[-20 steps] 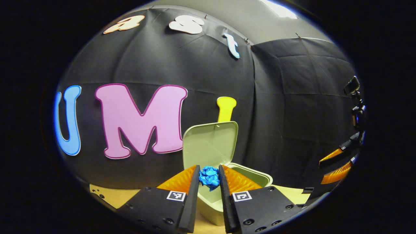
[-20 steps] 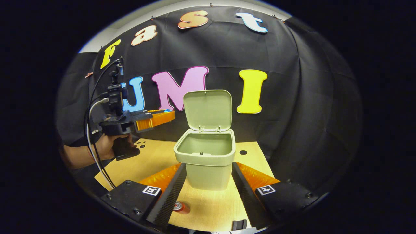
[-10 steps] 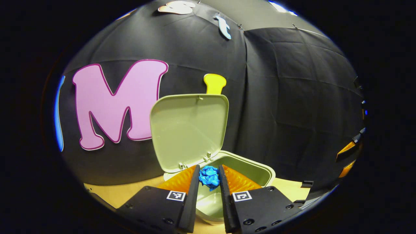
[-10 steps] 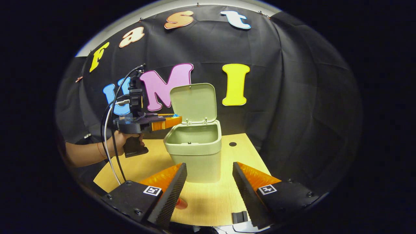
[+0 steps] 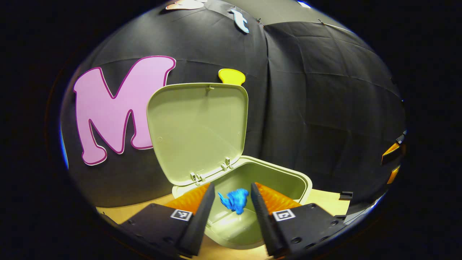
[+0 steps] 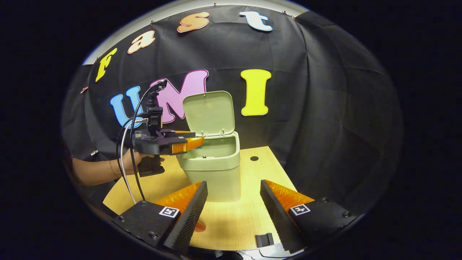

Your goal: Press the lid of the desktop garbage bin to open it, pick up the crumpled paper on the desktop and throw it into the bin, then pick up the pop can on the desktop and drop it into the bin, and finally close the garbage bin lid.

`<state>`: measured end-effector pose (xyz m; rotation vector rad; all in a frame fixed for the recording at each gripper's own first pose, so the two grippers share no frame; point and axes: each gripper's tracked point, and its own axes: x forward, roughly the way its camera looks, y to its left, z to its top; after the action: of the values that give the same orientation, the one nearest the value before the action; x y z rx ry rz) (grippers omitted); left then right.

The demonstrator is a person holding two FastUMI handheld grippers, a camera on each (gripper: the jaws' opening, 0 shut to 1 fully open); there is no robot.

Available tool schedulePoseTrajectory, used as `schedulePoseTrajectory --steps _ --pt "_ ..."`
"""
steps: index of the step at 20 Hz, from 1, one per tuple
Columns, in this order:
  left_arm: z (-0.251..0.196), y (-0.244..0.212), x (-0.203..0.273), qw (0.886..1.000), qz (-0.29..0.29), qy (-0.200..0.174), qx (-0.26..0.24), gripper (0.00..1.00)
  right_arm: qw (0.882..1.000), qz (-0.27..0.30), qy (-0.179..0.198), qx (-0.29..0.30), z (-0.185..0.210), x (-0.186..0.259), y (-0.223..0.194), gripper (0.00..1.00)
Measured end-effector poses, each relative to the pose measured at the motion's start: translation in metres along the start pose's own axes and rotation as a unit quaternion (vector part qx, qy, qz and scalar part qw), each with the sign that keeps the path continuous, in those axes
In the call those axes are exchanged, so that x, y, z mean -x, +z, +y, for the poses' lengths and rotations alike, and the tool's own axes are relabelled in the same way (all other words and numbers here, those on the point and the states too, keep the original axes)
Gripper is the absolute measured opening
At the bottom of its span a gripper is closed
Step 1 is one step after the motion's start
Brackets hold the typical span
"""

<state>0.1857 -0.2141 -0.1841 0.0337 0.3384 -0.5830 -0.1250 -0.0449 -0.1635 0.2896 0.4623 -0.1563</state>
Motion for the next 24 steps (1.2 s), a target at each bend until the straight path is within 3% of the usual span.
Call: schedulePoseTrajectory --steps 2,3,11,15,24 --pt "0.0 0.0 0.001 1.0 -0.001 -0.001 -0.012 0.92 1.0 0.004 0.006 0.001 0.004 -0.002 -0.003 0.95" --pt "0.0 0.0 0.004 1.0 -0.002 -0.002 -0.016 0.97 1.0 0.005 0.009 0.001 0.007 -0.003 -0.005 0.95" --pt "0.001 0.002 0.035 1.0 -0.005 0.01 -0.009 0.98 0.998 0.027 0.05 0.015 0.034 -0.011 -0.021 0.95" --pt "0.007 0.0 0.064 1.0 -0.01 0.025 0.007 0.98 0.994 0.049 0.09 0.028 0.058 -0.017 -0.039 0.96" --pt "0.038 -0.015 0.137 0.996 -0.008 0.081 0.021 0.97 0.97 0.132 0.183 0.094 0.118 -0.034 -0.106 0.95"
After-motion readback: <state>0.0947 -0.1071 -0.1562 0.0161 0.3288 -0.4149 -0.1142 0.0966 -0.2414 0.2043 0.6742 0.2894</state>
